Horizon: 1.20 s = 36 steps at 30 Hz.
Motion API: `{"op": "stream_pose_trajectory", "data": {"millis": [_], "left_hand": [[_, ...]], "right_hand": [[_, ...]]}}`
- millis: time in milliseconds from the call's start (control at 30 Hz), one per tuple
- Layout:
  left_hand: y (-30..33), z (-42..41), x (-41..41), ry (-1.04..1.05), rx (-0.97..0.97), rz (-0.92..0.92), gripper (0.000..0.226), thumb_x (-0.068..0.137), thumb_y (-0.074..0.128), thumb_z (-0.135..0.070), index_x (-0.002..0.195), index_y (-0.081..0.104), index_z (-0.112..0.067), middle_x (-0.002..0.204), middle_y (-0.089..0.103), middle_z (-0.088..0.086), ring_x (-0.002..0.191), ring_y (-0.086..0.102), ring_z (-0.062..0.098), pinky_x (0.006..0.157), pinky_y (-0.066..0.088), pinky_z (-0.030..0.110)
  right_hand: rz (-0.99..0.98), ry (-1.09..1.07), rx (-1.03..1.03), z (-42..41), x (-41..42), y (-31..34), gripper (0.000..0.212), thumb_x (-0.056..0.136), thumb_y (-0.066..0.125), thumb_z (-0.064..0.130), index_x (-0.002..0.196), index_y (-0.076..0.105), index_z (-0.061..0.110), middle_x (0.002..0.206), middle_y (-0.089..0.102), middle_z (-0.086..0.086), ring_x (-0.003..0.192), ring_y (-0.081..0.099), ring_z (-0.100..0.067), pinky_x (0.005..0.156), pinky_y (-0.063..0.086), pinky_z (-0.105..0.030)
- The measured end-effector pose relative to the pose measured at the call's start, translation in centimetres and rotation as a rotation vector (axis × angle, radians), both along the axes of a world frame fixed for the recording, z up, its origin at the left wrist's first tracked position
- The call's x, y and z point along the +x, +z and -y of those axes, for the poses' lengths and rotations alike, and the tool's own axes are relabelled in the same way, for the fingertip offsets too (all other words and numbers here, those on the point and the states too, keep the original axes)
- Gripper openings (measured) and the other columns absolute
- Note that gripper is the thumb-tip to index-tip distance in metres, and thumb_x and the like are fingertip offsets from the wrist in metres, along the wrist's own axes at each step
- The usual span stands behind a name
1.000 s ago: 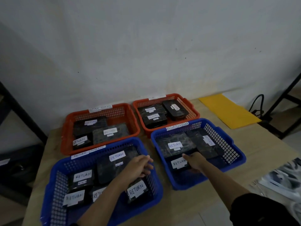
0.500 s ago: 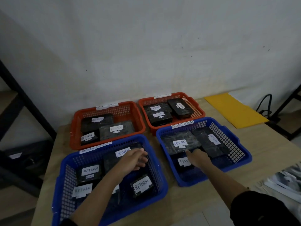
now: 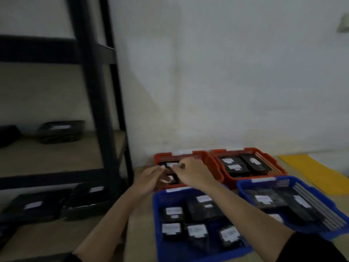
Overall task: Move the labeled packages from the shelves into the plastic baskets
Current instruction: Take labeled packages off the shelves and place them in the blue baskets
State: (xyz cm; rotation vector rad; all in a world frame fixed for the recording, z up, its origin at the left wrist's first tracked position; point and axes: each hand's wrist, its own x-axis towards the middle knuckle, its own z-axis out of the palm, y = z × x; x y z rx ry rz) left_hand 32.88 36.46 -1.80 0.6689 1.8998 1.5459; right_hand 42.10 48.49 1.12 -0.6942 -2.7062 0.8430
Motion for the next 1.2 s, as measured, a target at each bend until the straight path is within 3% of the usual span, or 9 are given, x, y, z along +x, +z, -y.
{"op": "stream_pose_trajectory", "data": {"millis": [100, 167, 233, 367, 600, 733, 867, 1000, 1200], "left_hand": [[3.3, 9.7, -4.5, 0.065, -0.023, -0.088, 0.031, 0.099, 0.037, -0.03, 0.094, 0.064, -0.015, 0.086, 0.065, 0.005, 0.072, 0.062, 0.015, 0.063, 0.044, 0.023], [5.7, 16.2, -7.7, 0.119, -0.048, -0.155, 0.034, 0.099, 0.036, -0.033, 0.103, 0.063, -0.013, 0.095, 0.067, 0.007, 0.082, 0.063, 0.02, 0.072, 0.045, 0.027], [7.9, 21.9, -10.7, 0.199, -0.043, -0.211, 0.035, 0.099, 0.037, -0.034, 0.102, 0.063, -0.012, 0.093, 0.067, 0.008, 0.078, 0.063, 0.019, 0.072, 0.045, 0.028], [12.3, 30.1, -16.1, 0.305, -0.013, -0.292, 0.03, 0.099, 0.037, -0.032, 0.093, 0.062, -0.016, 0.086, 0.067, 0.005, 0.072, 0.061, 0.016, 0.065, 0.045, 0.025], [22.6, 34.5, -23.3, 0.298, 0.115, -0.511, 0.03, 0.099, 0.037, -0.034, 0.099, 0.062, -0.017, 0.093, 0.068, 0.005, 0.08, 0.065, 0.018, 0.074, 0.049, 0.029], [29.5, 33.5, -27.1, 0.26, 0.312, -0.549, 0.028, 0.099, 0.039, -0.028, 0.089, 0.062, -0.015, 0.081, 0.067, 0.005, 0.068, 0.064, 0.016, 0.061, 0.049, 0.024], [32.8, 32.0, -32.1, 0.306, 0.266, -0.785, 0.023, 0.095, 0.046, -0.03, 0.084, 0.063, -0.018, 0.085, 0.068, 0.005, 0.07, 0.062, 0.017, 0.06, 0.047, 0.023], [33.0, 31.4, -37.1, 0.355, -0.198, -1.145, 0.026, 0.093, 0.047, -0.039, 0.098, 0.061, -0.017, 0.101, 0.065, 0.003, 0.089, 0.058, 0.019, 0.075, 0.044, 0.028], [33.5, 30.7, -40.2, 0.233, -0.459, -1.096, 0.026, 0.093, 0.044, -0.044, 0.092, 0.051, -0.019, 0.092, 0.05, 0.003, 0.082, 0.048, 0.021, 0.077, 0.04, 0.034]], "right_hand": [[-0.16, 0.096, -0.009, 9.1, -5.5, 3.4, 0.049, 0.092, 0.053, 0.048, 0.053, 0.049, 0.018, 0.052, 0.053, 0.002, 0.054, 0.053, -0.013, 0.052, 0.04, -0.027], [-0.239, 0.152, 0.005, 15.1, -9.2, 5.6, 0.048, 0.09, 0.052, 0.051, 0.057, 0.059, 0.015, 0.061, 0.064, -0.002, 0.063, 0.06, -0.015, 0.063, 0.05, -0.029], [-0.302, 0.2, 0.018, 20.3, -12.6, 7.8, 0.046, 0.089, 0.052, 0.052, 0.063, 0.064, 0.016, 0.071, 0.07, -0.003, 0.073, 0.065, -0.019, 0.076, 0.054, -0.035], [-0.42, 0.262, 0.018, 27.4, -18.4, 12.1, 0.049, 0.089, 0.054, 0.05, 0.068, 0.068, 0.008, 0.067, 0.071, -0.006, 0.068, 0.067, -0.02, 0.075, 0.056, -0.04], [-0.648, 0.141, 0.159, 29.7, -25.2, 22.0, 0.036, 0.089, 0.059, 0.039, 0.075, 0.071, 0.007, 0.073, 0.073, -0.006, 0.073, 0.068, -0.02, 0.074, 0.053, -0.029], [-0.805, -0.067, 0.275, 26.4, -29.3, 28.1, 0.025, 0.087, 0.059, 0.024, 0.08, 0.069, 0.003, 0.076, 0.068, -0.006, 0.071, 0.058, -0.02, 0.066, 0.042, -0.026], [-0.538, -0.233, 0.324, 21.7, -34.6, 31.6, 0.024, 0.09, 0.05, 0.018, 0.078, 0.058, -0.002, 0.08, 0.06, -0.014, 0.084, 0.058, -0.035, 0.069, 0.043, -0.031], [-0.133, -0.326, 0.271, 17.4, -40.4, 32.2, 0.046, 0.089, 0.046, 0.032, 0.121, 0.057, 0.001, 0.133, 0.055, -0.019, 0.12, 0.052, -0.038, 0.101, 0.043, -0.04], [-0.025, -0.341, 0.056, 18.0, -41.1, 33.4, 0.052, 0.087, 0.068, 0.025, 0.13, 0.053, 0.0, 0.133, 0.053, -0.017, 0.121, 0.052, -0.032, 0.1, 0.044, -0.037]]}}
